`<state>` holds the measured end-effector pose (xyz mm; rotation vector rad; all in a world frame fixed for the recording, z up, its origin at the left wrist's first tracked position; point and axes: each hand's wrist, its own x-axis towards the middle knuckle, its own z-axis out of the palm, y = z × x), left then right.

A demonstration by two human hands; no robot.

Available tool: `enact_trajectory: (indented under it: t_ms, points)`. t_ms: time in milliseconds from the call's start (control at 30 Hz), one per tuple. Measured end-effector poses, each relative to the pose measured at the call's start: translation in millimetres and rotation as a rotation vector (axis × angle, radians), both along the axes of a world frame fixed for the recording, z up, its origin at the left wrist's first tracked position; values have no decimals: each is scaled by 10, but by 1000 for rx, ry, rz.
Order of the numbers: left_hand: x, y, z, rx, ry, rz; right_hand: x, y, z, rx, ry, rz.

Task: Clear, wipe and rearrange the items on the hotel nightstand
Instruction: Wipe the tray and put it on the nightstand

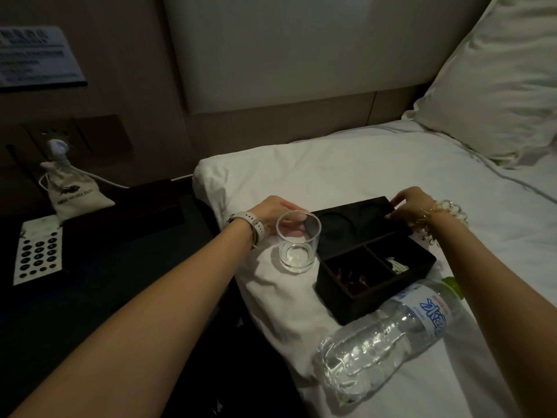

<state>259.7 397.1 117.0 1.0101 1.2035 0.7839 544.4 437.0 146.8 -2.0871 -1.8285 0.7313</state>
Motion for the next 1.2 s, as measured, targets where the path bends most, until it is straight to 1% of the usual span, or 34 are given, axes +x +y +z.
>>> enact_trajectory:
  t_ms: [67,167,233,400,500,600,733,800,1000,1133,1200]
  points:
    - [18,26,34,36,-10,103,-30,32,71,54,28,-29]
    - [3,92,146,145,10,230,-163,104,261,151,97,-66]
    - [-56,131,252,207,-34,321,-292,157,413,244,119,-66]
    - [-424,147,541,378,-163,483,-747,177,781,522,205,18]
    - [-780,66,690,425,-221,579,-1136,169,953,578,242,92]
    - [-1221,-106,772,470,-254,638,-1633,144,1040,559,329,147]
    - [-1893,-521,778,512,-206,688,-2398,-26,1002,487,432,230]
    - [-2172,-767,726,508,-152,733,-2768,-167,917,432,488,276]
    - [-2845,-1464,297,451,-11,858,-3624,-683,391,218,601,388]
    - [-3092,-1947,-24,374,-60,922,-3978,-978,-70,158,609,469]
    - [-3147,-2138,-187,335,-100,934,-4085,-1096,-297,86,656,491]
